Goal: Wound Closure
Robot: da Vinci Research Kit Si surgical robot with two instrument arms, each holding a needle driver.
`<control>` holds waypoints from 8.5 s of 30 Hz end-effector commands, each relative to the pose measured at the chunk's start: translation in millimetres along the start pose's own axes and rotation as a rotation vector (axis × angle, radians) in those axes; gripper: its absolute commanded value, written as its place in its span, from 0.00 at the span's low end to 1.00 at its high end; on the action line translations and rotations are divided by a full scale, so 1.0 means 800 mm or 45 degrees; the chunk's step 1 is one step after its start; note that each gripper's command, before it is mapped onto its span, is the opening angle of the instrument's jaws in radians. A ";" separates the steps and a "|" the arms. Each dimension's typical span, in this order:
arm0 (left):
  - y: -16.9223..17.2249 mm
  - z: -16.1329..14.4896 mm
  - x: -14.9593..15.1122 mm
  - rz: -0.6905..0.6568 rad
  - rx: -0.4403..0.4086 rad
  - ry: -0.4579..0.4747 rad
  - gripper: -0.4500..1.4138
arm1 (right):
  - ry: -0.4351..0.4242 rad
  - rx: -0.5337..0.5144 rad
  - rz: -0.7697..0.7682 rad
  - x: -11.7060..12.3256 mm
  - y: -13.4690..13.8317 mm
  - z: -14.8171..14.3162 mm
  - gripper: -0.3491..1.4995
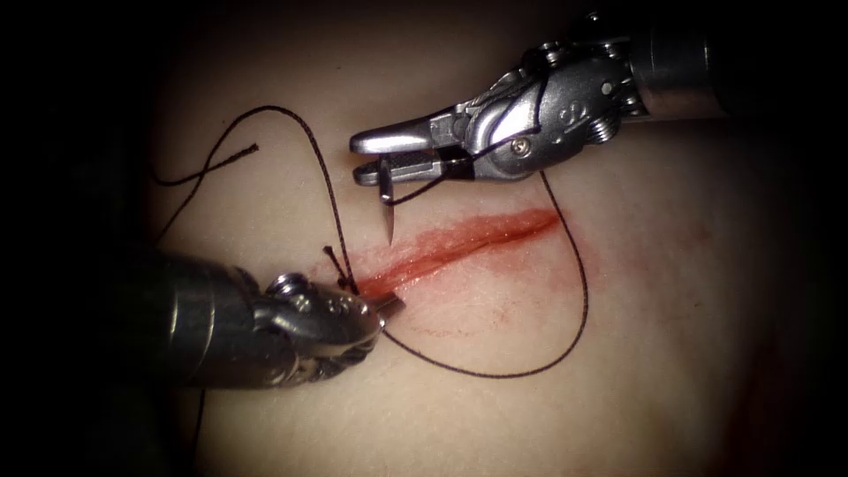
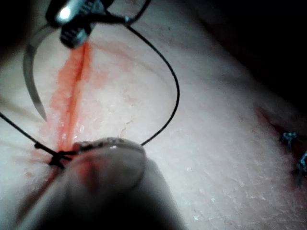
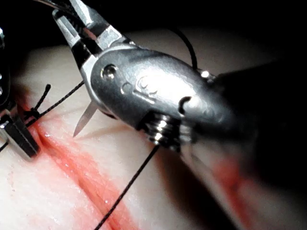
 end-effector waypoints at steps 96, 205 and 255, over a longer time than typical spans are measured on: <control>-0.0002 0.0009 -0.0003 -0.017 0.006 0.001 0.04 | -0.070 0.021 -0.147 -0.0016 -0.0046 0.0023 0.00; 0.0001 0.0015 -0.0010 -0.026 -0.020 -0.036 0.04 | -0.086 0.036 0.247 -0.0048 -0.0125 0.0044 0.00; 0.0013 0.0022 -0.0034 0.117 -0.101 -0.182 0.06 | -0.109 -0.184 0.879 -0.0110 -0.0044 0.0030 0.00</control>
